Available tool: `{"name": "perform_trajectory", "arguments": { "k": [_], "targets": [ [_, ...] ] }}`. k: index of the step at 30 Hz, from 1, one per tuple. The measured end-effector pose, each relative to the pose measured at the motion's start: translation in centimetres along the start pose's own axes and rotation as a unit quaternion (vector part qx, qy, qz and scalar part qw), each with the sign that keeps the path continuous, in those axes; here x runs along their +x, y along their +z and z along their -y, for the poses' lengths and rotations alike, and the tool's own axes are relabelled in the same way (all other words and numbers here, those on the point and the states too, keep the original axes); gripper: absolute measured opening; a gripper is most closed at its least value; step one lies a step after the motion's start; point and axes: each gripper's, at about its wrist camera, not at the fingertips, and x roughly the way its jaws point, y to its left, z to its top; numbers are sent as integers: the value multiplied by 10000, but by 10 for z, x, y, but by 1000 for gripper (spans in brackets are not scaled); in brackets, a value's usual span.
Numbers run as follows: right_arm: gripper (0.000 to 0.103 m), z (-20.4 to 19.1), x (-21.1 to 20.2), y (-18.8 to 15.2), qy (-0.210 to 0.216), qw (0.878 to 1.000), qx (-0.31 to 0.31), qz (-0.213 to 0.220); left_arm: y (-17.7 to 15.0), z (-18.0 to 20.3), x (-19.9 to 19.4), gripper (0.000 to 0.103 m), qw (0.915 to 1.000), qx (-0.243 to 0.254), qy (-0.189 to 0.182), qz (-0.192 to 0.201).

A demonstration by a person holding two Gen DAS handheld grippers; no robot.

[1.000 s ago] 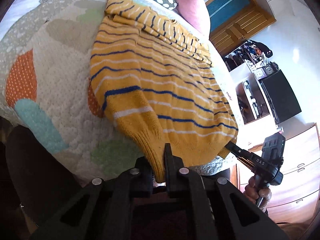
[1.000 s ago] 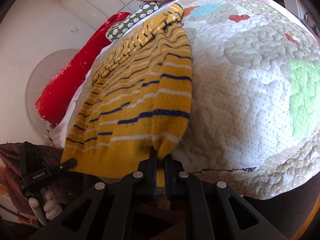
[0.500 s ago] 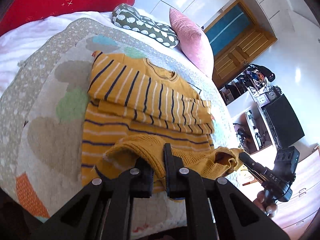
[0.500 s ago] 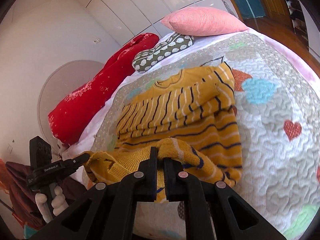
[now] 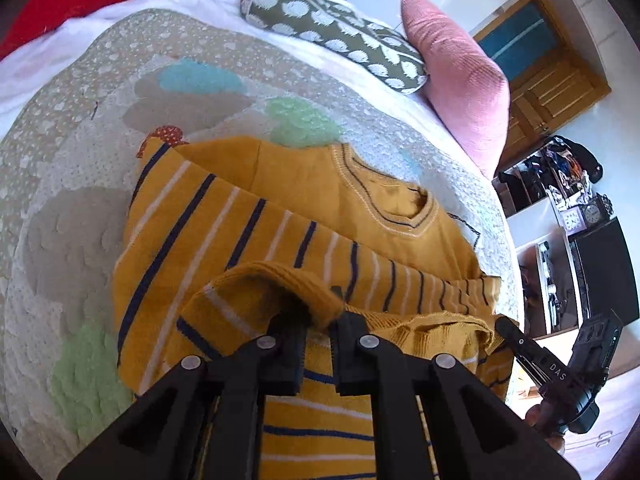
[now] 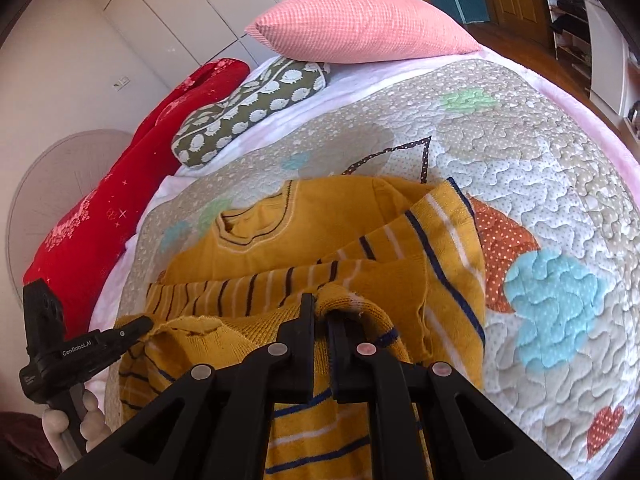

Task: Fold small clothes
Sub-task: 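Lift the hem with both grippers and fold it up over the collar, then release the folded hem and withdraw both grippers from the sweater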

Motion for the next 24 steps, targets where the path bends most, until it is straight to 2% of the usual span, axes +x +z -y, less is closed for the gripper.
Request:
{"name": "perform_trajectory", "arguments": {
  "k": [3,6,7,8,9,10,12,14,15,16,19,20,22,24],
  "targets": [
    [9,12,16,10,-66,9996,268,-61,9,-13,4,12,9994,-233,-232,-73],
    [17,19,20,20,37,9991,402,-90,14,-12,-18,32,9992,-156,-287,249],
    [27,19,19,23,53,9990,440,-45,15,-13,-27,42,9986,-174,-314,390],
    [35,21,14,25,44,9989,469,71,18,-14,-34,47,9980,-210,-341,489],
    [54,21,8,29,-8,9986,469,244,20,-16,-43,48,9973,-260,-363,575],
    [64,22,0,31,-67,9980,459,428,20,-17,-50,48,9970,-283,-368,611],
    [63,18,-15,33,-171,9969,381,665,16,-14,-60,48,9969,-173,-403,650],
    [51,3,-25,27,-39,9979,38,641,8,-5,-61,48,9974,130,-297,637],
    [39,-8,-24,21,40,9985,-204,507,1,2,-57,48,9974,370,-214,572],
    [33,-19,-20,12,145,9984,-448,311,-5,8,-52,48,9971,544,-139,504],
    [30,-50,4,-19,427,9926,-1091,-321,-20,19,-26,48,9956,881,165,273],
    [30,-57,15,-28,380,9898,-1298,-454,-21,19,-19,48,9954,896,267,216],
    [30,-62,35,-38,90,9858,-1576,-580,-19,12,-5,48,9913,959,862,245],
    [26,-51,50,-35,-402,9849,-1602,-522,-14,-4,2,48,9871,843,1328,298]
  ]
}}
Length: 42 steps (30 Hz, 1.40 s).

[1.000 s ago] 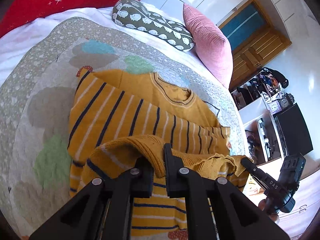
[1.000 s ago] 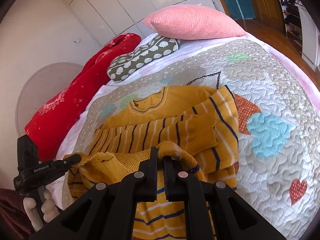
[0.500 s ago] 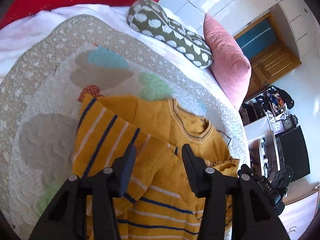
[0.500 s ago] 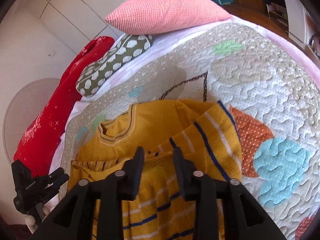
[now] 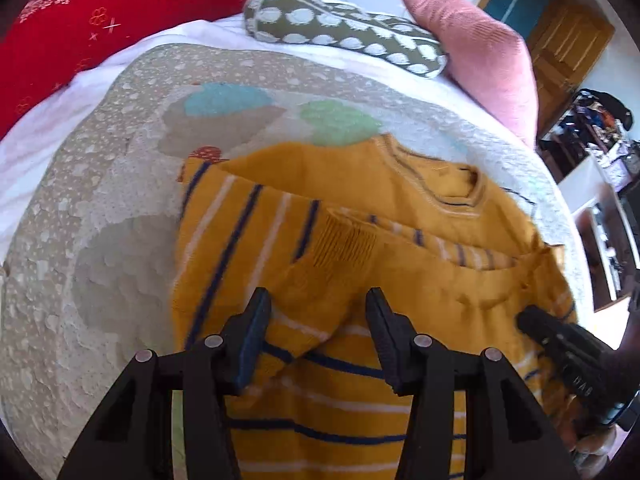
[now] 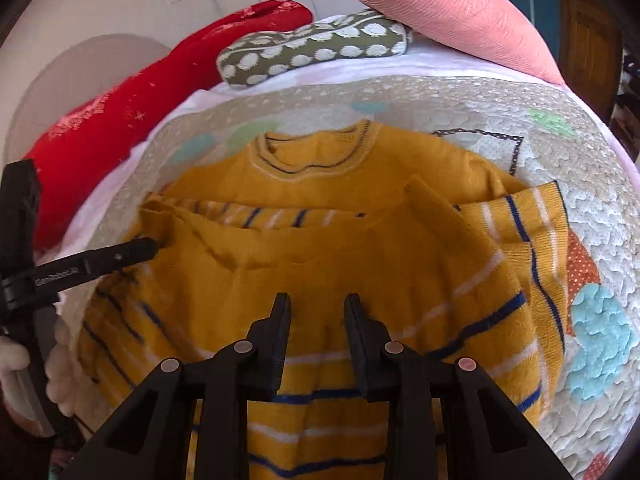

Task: Fold small clothes
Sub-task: 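Release the folded hem and withdraw both grippers from the sweater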

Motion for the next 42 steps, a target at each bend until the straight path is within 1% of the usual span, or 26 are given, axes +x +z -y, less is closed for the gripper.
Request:
{"name": "perform_trajectory", "arguments": {
  "k": [1,2,4,5,6,9,11,12,13,15,17,18,21,22,23,24,25,27,31,33,35,37,39,40,42],
  "targets": [
    [24,12,5,2,-193,9997,152,68,1,-10,5,48,9999,-128,88,-45],
    [23,28,7,5,-236,9988,406,131,3,-20,8,48,9996,-276,-2,-98],
    [10,57,7,10,-7,9943,1053,173,5,-40,9,48,9968,-652,-431,-180],
    [10,67,4,12,58,9909,1327,208,5,-46,6,48,9956,-754,-540,-166],
    [10,72,-2,14,-1,9883,1495,304,5,-50,2,48,9947,-830,-599,-135],
    [18,82,-28,15,-333,9827,1711,619,0,-58,-20,48,9916,-980,-845,-52],
    [20,88,-50,9,-297,9809,1769,750,-10,-60,-41,48,9914,-924,-926,38],
    [25,90,-63,2,-248,9807,1764,806,-17,-62,-53,48,9916,-852,-964,92],
    [31,92,-75,-7,-207,9807,1744,860,-25,-65,-63,48,9920,-769,-997,131],
    [37,95,-98,-32,-166,9814,1669,937,-42,-67,-75,48,9926,-615,-1036,147],
    [38,99,-112,-58,-176,9827,1596,917,-61,-66,-80,48,9925,-384,-1156,45],
    [38,101,-118,-72,-173,9830,1599,890,-71,-64,-80,48,9931,-218,-1153,-31],
    [38,109,-129,-110,-194,9819,1698,817,-94,-50,-68,48,9945,274,-989,-217],
    [38,110,-131,-119,-254,9817,1706,811,-98,-45,-63,45,9943,408,-925,-326],
    [38,110,-133,-127,-326,9818,1683,821,-99,-40,-58,17,9938,529,-874,-431],
    [38,110,-136,-134,-404,9822,1641,823,-100,-38,-55,3,9938,619,-755,-531],
    [38,111,-138,-140,-464,9824,1616,808,-98,-38,-56,5,9952,648,-531,-506],
    [38,115,-143,-148,-468,9813,1690,797,-91,-45,-63,5,9975,607,-214,-308],
    [38,128,-153,-157,-424,9758,1964,864,-78,-62,-75,6,9994,313,114,-53],
    [41,131,-153,-159,-327,9739,2071,869,-81,-63,-77,7,9995,302,102,-27],
    [43,130,-151,-160,-86,9735,2112,868,-87,-62,-76,9,9995,316,81,-36],
    [52,124,-147,-158,96,9739,2090,878,-92,-64,-70,9,9995,302,97,-94],
    [57,114,-139,-153,209,9762,1965,891,-93,-65,-62,9,9996,212,75,-192],
    [58,108,-134,-149,236,9780,1876,880,-93,-67,-59,9,9996,159,54,-225],
    [58,99,-122,-144,116,9823,1677,825,-94,-69,-56,9,9997,78,41,-244]
  ]
}}
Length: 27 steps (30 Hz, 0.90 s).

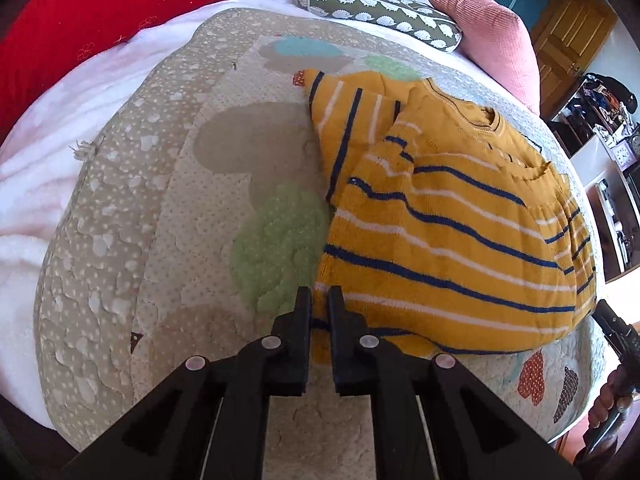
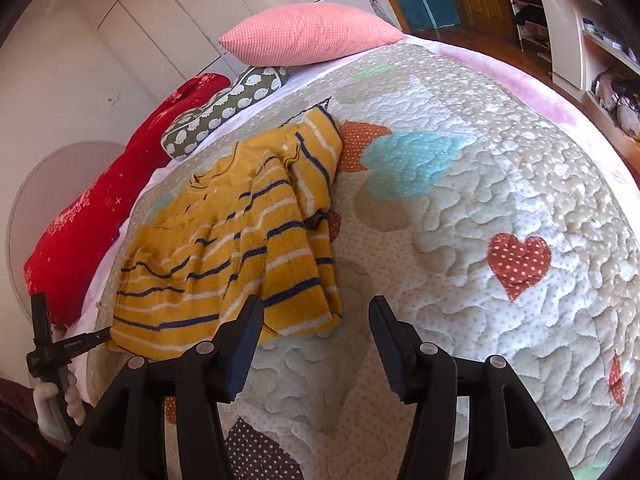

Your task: Fold small clothes

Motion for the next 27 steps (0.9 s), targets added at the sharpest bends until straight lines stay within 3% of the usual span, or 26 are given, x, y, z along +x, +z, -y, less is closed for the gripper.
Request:
{"name": "perform_trajectory", "arguments": {
  "k": [2,3,5,7,9,14,15,16,19,22,27],
  "targets": [
    [22,-9,15,1,-49,9991,-332,-273,-1,0,-2,9,10000,-43,-10,25],
    [10,-11,19,2,-102,9984,-415,-375,-2,-2,-4,9,10000,-65,-29,50],
    [10,-1,18,8,-203,9992,-194,-299,-2,-6,-7,10,9998,-144,-86,88],
    [3,16,19,15,-554,9981,102,-233,-4,-13,-9,14,9993,-326,-163,108],
    [3,38,18,19,-938,9946,404,-202,-6,-21,-11,21,9984,-517,-209,121],
    [6,62,-6,9,-394,9945,971,-78,-20,-34,-21,26,9968,-757,-182,155],
    [13,62,-9,4,-321,9947,971,-73,-23,-37,-22,28,9960,-847,-258,140],
    [26,61,-11,0,-237,9948,984,-76,-25,-39,-22,32,9950,-928,-351,132],
    [48,55,-18,-13,42,9947,1029,30,-30,-42,-24,37,9916,-1136,-599,141],
    [51,43,-22,-20,65,9951,983,98,-30,-41,-26,47,9884,-1272,-804,205],
    [51,2,-28,-30,-16,9994,315,161,-20,-38,-31,47,9876,-1240,-902,344]
  ]
}}
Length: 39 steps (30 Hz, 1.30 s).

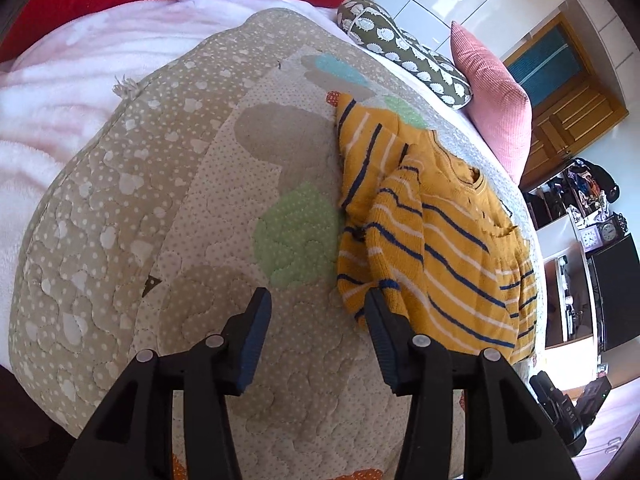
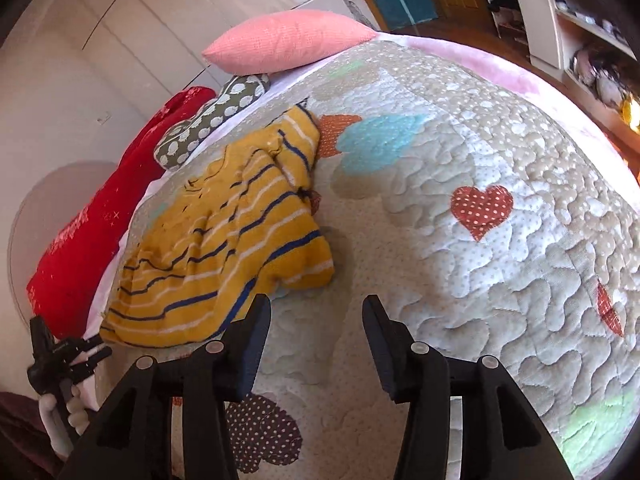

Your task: Fold small clothes

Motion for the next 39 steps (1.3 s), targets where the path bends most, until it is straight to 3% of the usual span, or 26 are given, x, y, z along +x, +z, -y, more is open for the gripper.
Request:
{"name": "perform_trajectory", "arguments": {
  "k": [3,6,9,12,16,23,30,31,32,34,39],
  "targets": [
    [51,-45,2,-14,-52,9955,-937,-88,12,0,-4,51,9998,-17,-115,145],
    [52,-92,17,-32,34,9829,-1820,-291,29,3,1,60,9996,-74,-237,131],
    [52,-137,38,-50,146,9674,-2497,-400,48,21,20,65,9989,272,-374,-109],
    [52,-183,60,-63,321,9512,-3040,-412,69,44,52,65,9958,781,-250,-402],
    [59,-237,81,-82,560,9286,-3654,-324,96,56,90,65,9916,956,-398,-772],
    [62,-294,123,-121,194,8806,-4734,-62,125,62,134,67,9867,1030,-475,-1163],
    [63,-330,162,-137,-282,8543,-5187,195,139,70,146,69,9837,1221,-559,-1192],
    [63,-334,166,-139,-360,8514,-5226,258,139,70,146,61,9837,1266,-517,-1172],
    [60,-335,168,-140,-403,8503,-5239,280,139,70,145,38,9838,1264,-496,-1169],
    [15,-335,168,-137,-465,8552,-5148,391,138,65,144,18,9837,1016,-779,-1265],
    [14,-321,149,-105,-114,8908,-4518,468,136,87,118,16,9891,1010,-497,-946]
  ]
}}
